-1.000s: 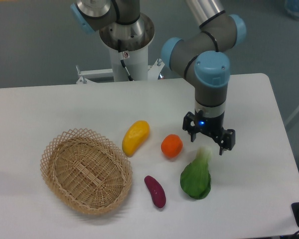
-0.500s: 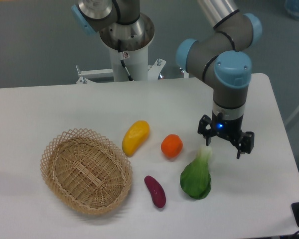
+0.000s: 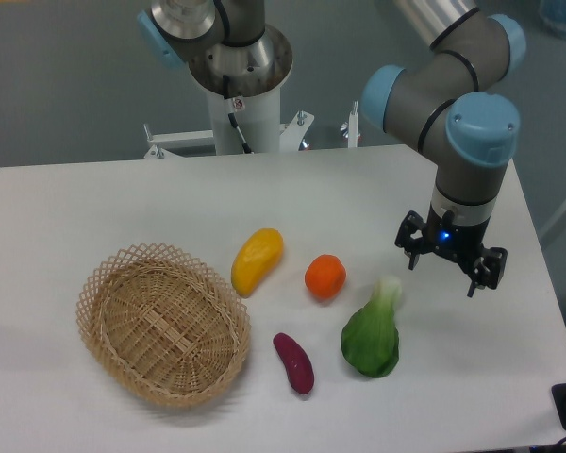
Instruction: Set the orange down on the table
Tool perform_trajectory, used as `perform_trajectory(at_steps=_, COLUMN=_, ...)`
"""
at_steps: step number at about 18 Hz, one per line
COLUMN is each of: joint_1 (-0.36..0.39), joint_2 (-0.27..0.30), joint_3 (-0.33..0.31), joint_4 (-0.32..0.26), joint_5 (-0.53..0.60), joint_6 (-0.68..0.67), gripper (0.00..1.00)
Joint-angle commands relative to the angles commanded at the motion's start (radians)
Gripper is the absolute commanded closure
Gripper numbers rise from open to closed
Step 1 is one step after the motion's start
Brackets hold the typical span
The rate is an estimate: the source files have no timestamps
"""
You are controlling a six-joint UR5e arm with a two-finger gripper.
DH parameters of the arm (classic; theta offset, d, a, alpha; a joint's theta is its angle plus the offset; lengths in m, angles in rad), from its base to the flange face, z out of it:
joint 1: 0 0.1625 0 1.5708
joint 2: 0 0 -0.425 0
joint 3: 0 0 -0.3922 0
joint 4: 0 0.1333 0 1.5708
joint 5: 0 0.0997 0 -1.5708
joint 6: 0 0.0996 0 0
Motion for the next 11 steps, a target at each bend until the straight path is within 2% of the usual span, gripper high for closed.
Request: perform_trajectory(at_steps=11, joint_1=-0.006, joint_2=0.002, joint_3=-0.011, joint_4=0.011, joint_5=0.002, joint_6=-0.002, gripper=0.00)
